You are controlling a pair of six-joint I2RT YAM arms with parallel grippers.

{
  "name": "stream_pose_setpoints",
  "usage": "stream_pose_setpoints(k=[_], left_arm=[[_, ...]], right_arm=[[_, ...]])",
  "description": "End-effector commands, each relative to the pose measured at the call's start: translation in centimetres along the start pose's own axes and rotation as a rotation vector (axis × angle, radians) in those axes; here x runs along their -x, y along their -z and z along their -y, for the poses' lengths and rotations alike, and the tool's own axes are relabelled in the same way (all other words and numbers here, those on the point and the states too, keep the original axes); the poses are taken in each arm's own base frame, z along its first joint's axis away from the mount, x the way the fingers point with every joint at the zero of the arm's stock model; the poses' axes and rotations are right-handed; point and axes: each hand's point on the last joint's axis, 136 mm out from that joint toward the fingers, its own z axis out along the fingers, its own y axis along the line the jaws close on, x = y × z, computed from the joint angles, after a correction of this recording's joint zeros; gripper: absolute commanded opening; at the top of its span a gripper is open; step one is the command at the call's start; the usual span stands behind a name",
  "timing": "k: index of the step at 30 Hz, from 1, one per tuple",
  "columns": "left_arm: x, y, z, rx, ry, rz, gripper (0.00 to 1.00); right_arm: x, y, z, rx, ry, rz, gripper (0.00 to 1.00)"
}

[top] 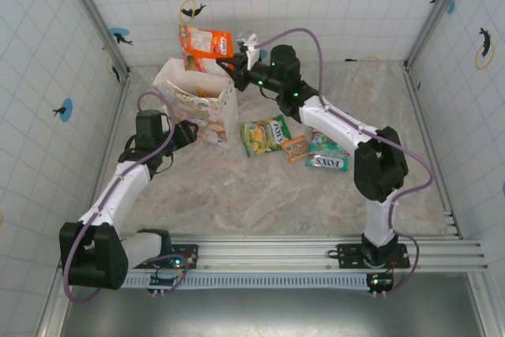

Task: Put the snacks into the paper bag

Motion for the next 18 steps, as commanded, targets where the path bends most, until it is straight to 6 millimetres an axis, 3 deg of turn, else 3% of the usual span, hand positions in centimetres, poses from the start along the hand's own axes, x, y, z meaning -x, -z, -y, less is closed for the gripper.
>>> stream_pose_setpoints(k=[1, 12, 17, 18], left_arm=[[0.1, -0.1, 0.0, -0.005, 0.004, -0.009, 0.70], [-0.1, -0.3, 0.0, -0.019, 0.013, -0.018, 0.69], [-0.1, -0.3, 0.1, -0.023, 0.015, -0.019, 0.69], [0.0, -0.2, 0.1, -0.024, 0.015, -0.017, 0.69]], right_arm=[[2.3, -1.1, -1.0, 0.043, 0.071, 0.064, 0.00], [0.4, -4.9, 0.6, 0.063, 0.016, 0.068, 0.00], [-0.1, -5.7, 0.8, 0.074, -0.024, 0.059, 0.00], [-0.3, -5.8, 0.9, 0.074, -0.029, 0.050, 0.04]])
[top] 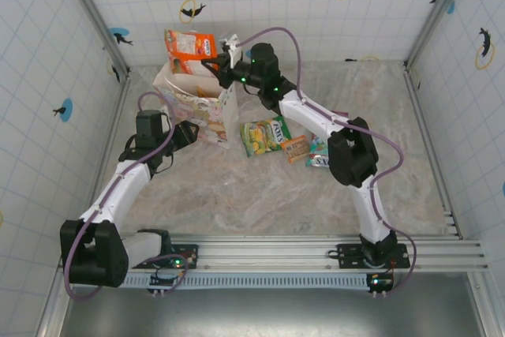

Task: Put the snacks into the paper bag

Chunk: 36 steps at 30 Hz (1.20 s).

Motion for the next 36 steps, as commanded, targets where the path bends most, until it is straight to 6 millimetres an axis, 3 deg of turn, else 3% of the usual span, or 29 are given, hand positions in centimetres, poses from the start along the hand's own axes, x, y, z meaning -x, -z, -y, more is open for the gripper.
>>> stream_pose_setpoints(k=[1, 7, 14, 21, 26, 36], left_arm=[[0.3, 0.1, 0.1, -0.010, 0.006, 0.003, 0.69], [0.1, 0.0, 0.4, -0.029, 0.007, 0.001, 0.69], [-0.4, 0.4, 0.7, -0.050, -0.003, -0.008, 0.68], [-1.9, 0.8, 1.6, -0.130, -0.034, -0.045, 0.67], [-3.3, 0.8, 2.3, -0.202, -0.012, -0.072, 0.64], [-6.7, 0.4, 4.1, -0.299, -0.026, -0.132, 0.62]], right_arm=[[3.2, -0.2, -1.0, 0.029, 0.015, 0.065, 0.08], [3.6, 0.4, -1.6, 0.022, 0.024, 0.031, 0.35], [4.8, 2.3, -3.4, 0.015, 0.060, 0.017, 0.39], [4.4, 6.7, -5.2, -0.044, 0.066, -0.019, 0.41], [2.7, 11.0, -5.9, -0.125, 0.030, -0.045, 0.42], [-5.3, 20.1, -5.9, -0.307, -0.131, -0.171, 0.44]])
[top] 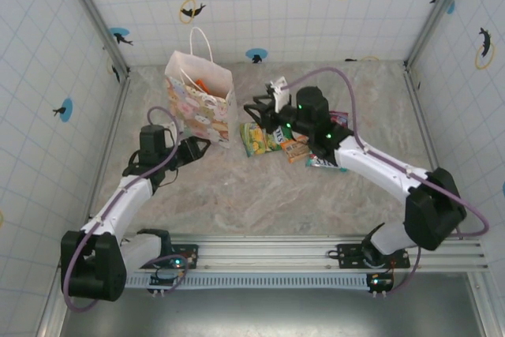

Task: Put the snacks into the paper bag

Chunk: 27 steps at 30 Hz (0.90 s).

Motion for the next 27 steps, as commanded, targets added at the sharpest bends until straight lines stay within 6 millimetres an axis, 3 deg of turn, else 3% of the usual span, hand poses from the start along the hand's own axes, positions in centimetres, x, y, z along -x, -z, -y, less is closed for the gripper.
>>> stream_pose_setpoints(k=[1, 9, 15, 27], left_arm=[[-1.1, -0.6, 1.5, -0.062, -0.026, -0.024, 0.62], [-5.1, -2.6, 3.5, -0.110, -0.075, -0.136, 0.60], [-6.8, -4.0, 7.6, -0.196, -0.149, -0.183, 0.59], [-9.1, -9.8, 14.3, -0.233, -0.291, -0.308, 0.52]], right_arm=[[-1.6, 2.4, 1.3, -0.083, -0.075, -0.001, 0.44], [-8.2, 6.5, 3.8, -0.134, -0.285, -0.148, 0.47], [-11.8, 10.6, 6.9, -0.167, -0.427, -0.228, 0.48], [-14.8, 19.5, 15.5, -0.303, -0.649, -0.111, 0.50]])
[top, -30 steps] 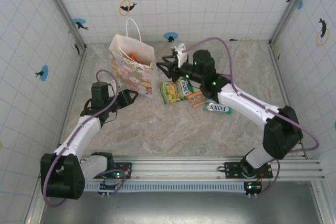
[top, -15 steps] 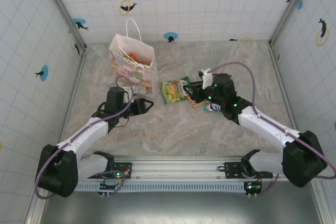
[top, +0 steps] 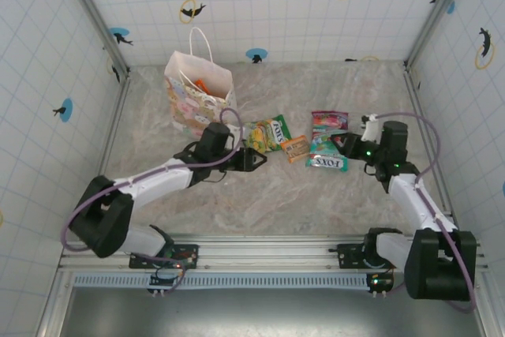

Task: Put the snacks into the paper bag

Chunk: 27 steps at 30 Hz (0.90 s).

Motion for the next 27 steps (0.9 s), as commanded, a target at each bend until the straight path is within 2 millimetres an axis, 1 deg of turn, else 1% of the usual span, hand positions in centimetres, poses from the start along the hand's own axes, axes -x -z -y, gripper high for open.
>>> stream_pose_setpoints(k=[1, 3, 5, 6, 7, 10, 14, 18, 22, 23, 27], left_arm=[[1.6, -1.8, 1.5, -0.004, -0.058, 0.014, 0.51], [1.8, -3.2, 1.9, 0.000, -0.067, -0.001, 0.50], [2.5, -4.7, 2.6, -0.011, -0.083, -0.011, 0.48], [2.3, -5.3, 2.4, -0.007, -0.084, -0.026, 0.48], [3.3, -6.0, 3.1, -0.022, -0.098, -0.018, 0.47], [4.3, -7.9, 3.8, -0.037, -0.120, -0.020, 0.46], [5.2, -10.2, 4.5, -0.066, -0.134, -0.030, 0.43], [5.6, -11.8, 5.0, -0.098, -0.132, -0.032, 0.41], [5.8, -13.0, 4.6, -0.108, -0.116, -0.028, 0.39], [5.7, -13.4, 4.5, -0.111, -0.110, -0.032, 0.39], [5.7, -14.8, 4.2, -0.136, -0.086, -0.037, 0.36]], right_arm=[[-0.8, 1.1, 0.9, 0.059, -0.050, -0.015, 0.50], [-0.9, 1.4, 2.1, 0.050, -0.083, -0.005, 0.50], [-1.0, 1.6, 3.3, 0.037, -0.117, -0.003, 0.49], [-1.1, 1.6, 3.8, 0.027, -0.130, -0.004, 0.49], [-1.2, 1.5, 4.3, 0.015, -0.139, -0.004, 0.49], [-1.5, 1.4, 5.5, -0.020, -0.147, -0.009, 0.49], [-1.7, 1.2, 6.7, -0.046, -0.157, -0.019, 0.49], [-2.0, 0.5, 7.4, -0.037, -0.173, -0.042, 0.48], [-2.9, -0.3, 8.4, -0.043, -0.229, -0.085, 0.47], [-2.8, -0.5, 8.6, -0.046, -0.214, -0.074, 0.47], [-3.4, -1.0, 9.2, -0.056, -0.231, -0.096, 0.47]])
